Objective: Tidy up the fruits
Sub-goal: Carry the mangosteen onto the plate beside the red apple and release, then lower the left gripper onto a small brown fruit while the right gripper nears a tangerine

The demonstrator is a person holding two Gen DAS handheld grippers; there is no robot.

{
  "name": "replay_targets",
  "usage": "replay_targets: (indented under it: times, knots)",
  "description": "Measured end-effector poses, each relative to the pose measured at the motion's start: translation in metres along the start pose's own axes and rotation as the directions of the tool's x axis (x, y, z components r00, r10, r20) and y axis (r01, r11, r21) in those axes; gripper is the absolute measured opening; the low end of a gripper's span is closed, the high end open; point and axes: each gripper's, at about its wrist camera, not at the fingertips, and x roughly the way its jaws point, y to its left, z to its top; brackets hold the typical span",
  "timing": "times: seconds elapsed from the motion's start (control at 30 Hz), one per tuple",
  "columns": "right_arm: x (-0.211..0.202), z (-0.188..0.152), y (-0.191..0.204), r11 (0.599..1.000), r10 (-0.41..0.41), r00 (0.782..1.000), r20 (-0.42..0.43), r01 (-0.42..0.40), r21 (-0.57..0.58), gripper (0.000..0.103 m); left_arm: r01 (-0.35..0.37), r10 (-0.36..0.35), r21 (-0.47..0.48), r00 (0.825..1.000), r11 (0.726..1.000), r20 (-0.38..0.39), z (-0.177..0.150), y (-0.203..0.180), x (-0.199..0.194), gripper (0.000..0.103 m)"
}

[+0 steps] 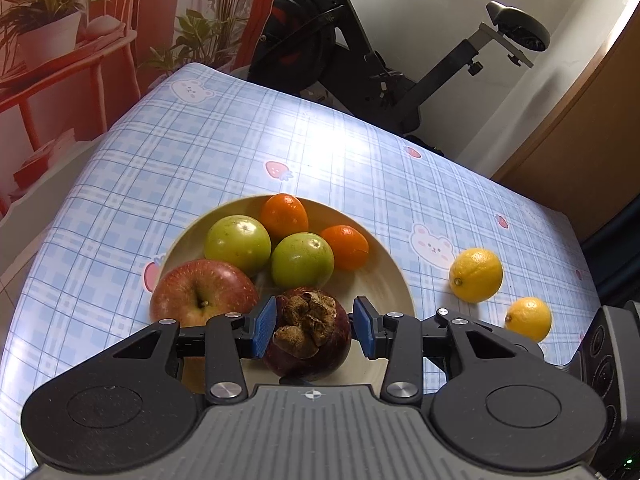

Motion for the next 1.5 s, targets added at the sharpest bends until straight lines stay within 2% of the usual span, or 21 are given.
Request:
replay_targets:
  times: [0.3,0.5,0.83,1.0,1.17,1.37,1.5]
  knots:
    - [0.0,-0.002,-0.002,1.0,0.007,1.0,0.003,-0.007,0.005,0.059,0.004,-0.004,-0.005,1.0,1.0,0.018,-0.001,0.0,0.0,0.044]
    - [-0.006,0.0,0.0,1.0,-0.018,1.0,0.0,0.018,0.003,0.062,-0.006,0.006,0.002,0.999,1.0,0.04,-0.001,-0.004,-0.007,0.044]
    - [-0.048,-0.006,-0.009,0.997,-0.079,0.995,0.066,0.078,0.011,0.062,-0.049,0.045,0.045,0.994,0.998,0.096,-0.006,-0.026,-0.026,0.044]
    - [-0.083,-0.021,-0.025,0.988,-0.151,0.982,0.115,0.148,0.036,0.062,-0.056,0.044,0.083,0.99,0.995,0.136,-0.015,-0.052,-0.036,0.044]
    - [-0.127,-0.042,-0.048,0.97,-0.238,0.958,0.16,0.228,0.079,0.062,-0.017,0.002,0.087,0.984,0.996,0.176,-0.034,-0.083,-0.038,0.044]
    - [-0.17,-0.077,-0.07,0.943,-0.325,0.931,0.17,0.304,0.139,0.062,0.026,-0.047,0.101,0.976,0.995,0.214,-0.059,-0.116,-0.028,0.044]
    - [-0.186,-0.101,-0.076,0.932,-0.343,0.925,0.161,0.314,0.178,0.062,0.043,-0.062,0.094,0.976,0.995,0.209,-0.08,-0.126,-0.019,0.044]
